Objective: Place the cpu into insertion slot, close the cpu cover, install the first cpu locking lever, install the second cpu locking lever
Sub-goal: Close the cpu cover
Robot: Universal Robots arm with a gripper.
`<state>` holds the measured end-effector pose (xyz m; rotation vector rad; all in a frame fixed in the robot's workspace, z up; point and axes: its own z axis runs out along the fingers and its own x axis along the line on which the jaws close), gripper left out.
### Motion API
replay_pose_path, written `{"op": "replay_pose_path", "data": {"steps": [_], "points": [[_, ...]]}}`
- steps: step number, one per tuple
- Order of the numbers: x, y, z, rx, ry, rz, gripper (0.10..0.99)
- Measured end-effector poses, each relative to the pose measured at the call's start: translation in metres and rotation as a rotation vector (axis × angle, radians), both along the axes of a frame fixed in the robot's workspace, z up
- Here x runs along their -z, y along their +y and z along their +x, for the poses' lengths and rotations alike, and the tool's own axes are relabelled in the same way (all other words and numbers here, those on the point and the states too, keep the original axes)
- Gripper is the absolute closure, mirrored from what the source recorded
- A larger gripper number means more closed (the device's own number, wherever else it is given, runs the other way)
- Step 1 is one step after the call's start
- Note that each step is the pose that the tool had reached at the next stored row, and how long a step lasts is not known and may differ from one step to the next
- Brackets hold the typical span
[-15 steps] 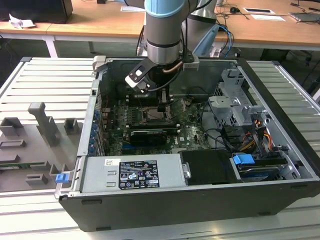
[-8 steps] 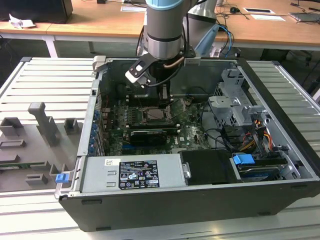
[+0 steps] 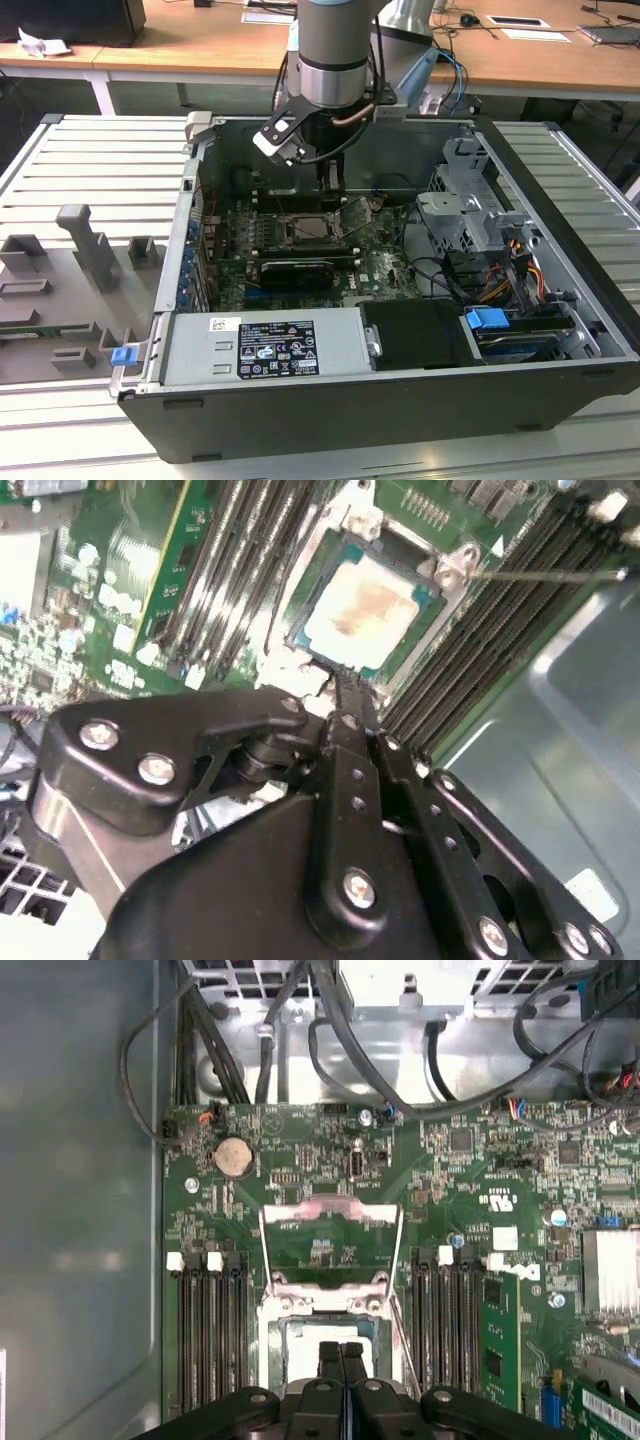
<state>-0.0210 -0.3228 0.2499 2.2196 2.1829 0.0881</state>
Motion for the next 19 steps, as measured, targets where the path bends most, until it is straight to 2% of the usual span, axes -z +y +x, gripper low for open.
{"op": "replay_pose_path", "data": {"steps": [6,8,14,19], "points": [[-0.0039,0.0,0.0032,0.0,0.0001,-0.007,0.98],[-0.0086,0.0,0.0046,0.0,0.0,-0.009,0.98],[-0.0086,0.0,0.0199,0.0,0.0,-0.009,0.98],[-0.0112,0.0001,0.0252,0.0,0.0,-0.009,0.98]]}}
